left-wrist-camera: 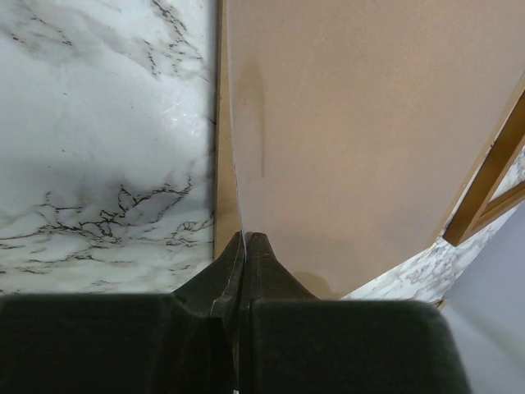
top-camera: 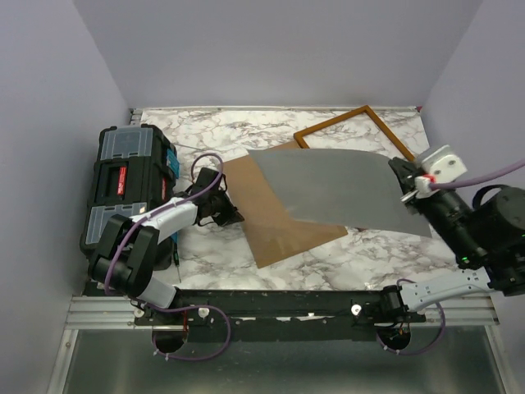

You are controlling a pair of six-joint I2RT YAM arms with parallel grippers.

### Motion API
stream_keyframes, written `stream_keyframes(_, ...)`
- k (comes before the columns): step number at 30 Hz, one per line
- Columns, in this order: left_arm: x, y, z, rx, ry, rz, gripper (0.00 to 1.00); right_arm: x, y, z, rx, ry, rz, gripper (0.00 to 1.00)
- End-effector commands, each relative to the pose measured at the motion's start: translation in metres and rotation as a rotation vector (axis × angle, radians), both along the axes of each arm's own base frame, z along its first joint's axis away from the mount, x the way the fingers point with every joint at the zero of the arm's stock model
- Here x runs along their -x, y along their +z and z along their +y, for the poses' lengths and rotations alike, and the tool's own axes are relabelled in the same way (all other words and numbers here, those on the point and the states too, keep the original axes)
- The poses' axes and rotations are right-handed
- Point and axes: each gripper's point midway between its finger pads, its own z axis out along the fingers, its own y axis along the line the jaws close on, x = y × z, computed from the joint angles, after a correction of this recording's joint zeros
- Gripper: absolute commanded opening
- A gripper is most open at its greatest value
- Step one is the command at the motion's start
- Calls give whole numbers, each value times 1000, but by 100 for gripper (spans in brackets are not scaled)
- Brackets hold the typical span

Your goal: Take the photo out of the frame

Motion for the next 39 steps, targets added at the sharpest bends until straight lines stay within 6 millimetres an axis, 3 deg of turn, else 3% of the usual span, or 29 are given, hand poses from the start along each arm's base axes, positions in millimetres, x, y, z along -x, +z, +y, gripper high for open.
stream_keyframes(1,10,-20,16,-79,3,24,0,2,-35,34,118,-79,-14,0)
stream_keyframes(8,13,-23,14,-53,15,29,0,36,-130,175,224,226,-6,0)
stream_keyframes(11,15,-23,14,-53,17,32,0,46,-170,216,277,315,-9,0)
stream_keyframes(14,17,-23,14,-43,20,34,0,54,-213,243,288,420,-13,0)
stream_keyframes(16,17,-22,13,-39,22,29,0,52,-239,248,283,434,-32,0)
stream_keyframes(19,16,-21,14,-42,27,24,0,34,-279,243,320,412,1,0)
stream_keyframes(22,15,-22,13,-38,29,28,0,23,-298,235,318,436,-11,0)
stream_keyframes(30,18,-25,9,17,72,47,0,9,-308,238,403,532,-96,0)
stream_keyframes(35,20,-27,6,36,70,56,0,-1,-307,259,448,603,-95,0)
stream_keyframes(39,22,-28,7,37,73,60,0,-8,-332,265,522,584,-30,0)
